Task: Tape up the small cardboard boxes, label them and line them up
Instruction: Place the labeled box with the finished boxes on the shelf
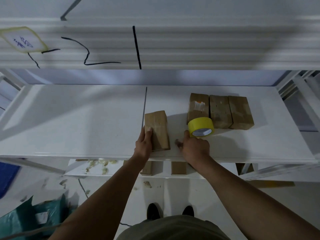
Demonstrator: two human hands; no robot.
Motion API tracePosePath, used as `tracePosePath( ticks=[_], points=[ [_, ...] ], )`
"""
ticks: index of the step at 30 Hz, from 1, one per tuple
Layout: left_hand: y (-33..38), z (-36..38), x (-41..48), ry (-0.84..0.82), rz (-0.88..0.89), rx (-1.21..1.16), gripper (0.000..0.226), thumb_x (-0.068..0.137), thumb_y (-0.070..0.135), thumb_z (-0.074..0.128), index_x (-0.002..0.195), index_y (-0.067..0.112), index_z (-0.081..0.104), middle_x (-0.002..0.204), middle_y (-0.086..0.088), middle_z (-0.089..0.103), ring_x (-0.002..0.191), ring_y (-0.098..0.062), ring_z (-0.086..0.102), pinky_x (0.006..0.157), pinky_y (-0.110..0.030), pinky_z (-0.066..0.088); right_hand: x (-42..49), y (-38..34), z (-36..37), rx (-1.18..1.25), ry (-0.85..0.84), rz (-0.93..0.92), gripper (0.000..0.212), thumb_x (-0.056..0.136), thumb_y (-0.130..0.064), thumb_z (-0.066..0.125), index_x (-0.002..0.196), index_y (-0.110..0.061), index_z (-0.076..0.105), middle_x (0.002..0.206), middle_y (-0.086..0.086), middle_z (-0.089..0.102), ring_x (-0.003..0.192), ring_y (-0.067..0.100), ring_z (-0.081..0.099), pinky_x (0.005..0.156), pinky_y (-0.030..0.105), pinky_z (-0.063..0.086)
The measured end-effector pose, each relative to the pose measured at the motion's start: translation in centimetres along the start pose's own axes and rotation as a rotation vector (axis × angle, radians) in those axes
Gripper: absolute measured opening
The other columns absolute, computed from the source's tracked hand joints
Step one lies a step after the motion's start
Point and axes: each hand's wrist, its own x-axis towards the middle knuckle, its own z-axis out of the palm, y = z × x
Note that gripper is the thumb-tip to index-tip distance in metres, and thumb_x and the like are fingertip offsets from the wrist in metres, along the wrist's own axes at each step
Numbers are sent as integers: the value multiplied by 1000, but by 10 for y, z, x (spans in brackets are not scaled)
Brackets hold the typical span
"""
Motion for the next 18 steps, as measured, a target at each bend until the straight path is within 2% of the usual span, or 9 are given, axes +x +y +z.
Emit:
tracePosePath(
  ticks=[2,4,6,8,10,12,15,18],
  points=[
    [6,0,-4,-6,26,-40,52,109,55,37,154,32,45,140,-3,57,122,-22,56,97,-32,47,-4,5,2,4,28,-19,54,101,-57,51,134,-14,53,81,10,73,69,33,71,50,28,26],
    [12,1,-9,-17,58,-55,52,110,52,36,155,30,43,137,-1,57,119,-19,57,84,-22,48,-8,5,-2,71,107,-33,43,99,-50,58,123,-15,59,71,10,68,59,33,67,50,27,30],
    [18,1,-14,-27,95,-70,50,110,52,35,155,30,42,131,4,59,116,-15,61,78,-17,50,-10,0,-12,341,180,-15,26,104,-40,55,110,-16,59,69,7,64,62,32,66,50,29,35],
    [22,1,-18,-32,148,-81,46,111,49,37,152,31,46,125,8,64,111,-10,66,76,-18,57,-8,-10,-31,711,184,2,25,107,-40,50,100,-17,56,68,-1,59,64,25,63,52,33,41],
    [26,3,-22,-39,206,-83,44,111,47,37,151,32,47,125,9,66,108,-7,69,79,-23,61,-4,-22,-51,867,177,25,34,106,-52,46,97,-20,53,66,-5,57,63,17,59,53,32,40],
    [31,5,-24,-45,246,-75,46,111,48,37,154,34,43,131,11,64,111,-3,68,87,-30,63,2,-33,-66,839,126,28,41,105,-61,42,98,-21,50,73,-3,61,68,17,61,56,32,42],
    [37,7,-26,-34,268,-91,49,111,48,37,158,34,38,142,3,58,122,-12,64,96,-38,62,8,-41,-74,848,99,46,42,106,-56,43,98,-15,50,82,3,64,76,24,61,66,39,48],
    [43,7,-27,-16,259,-89,56,107,57,41,160,42,32,152,1,45,134,-22,54,99,-45,60,10,-44,-69,982,93,105,41,107,-46,51,91,-7,51,73,6,57,68,23,56,61,37,41]
  ],
)
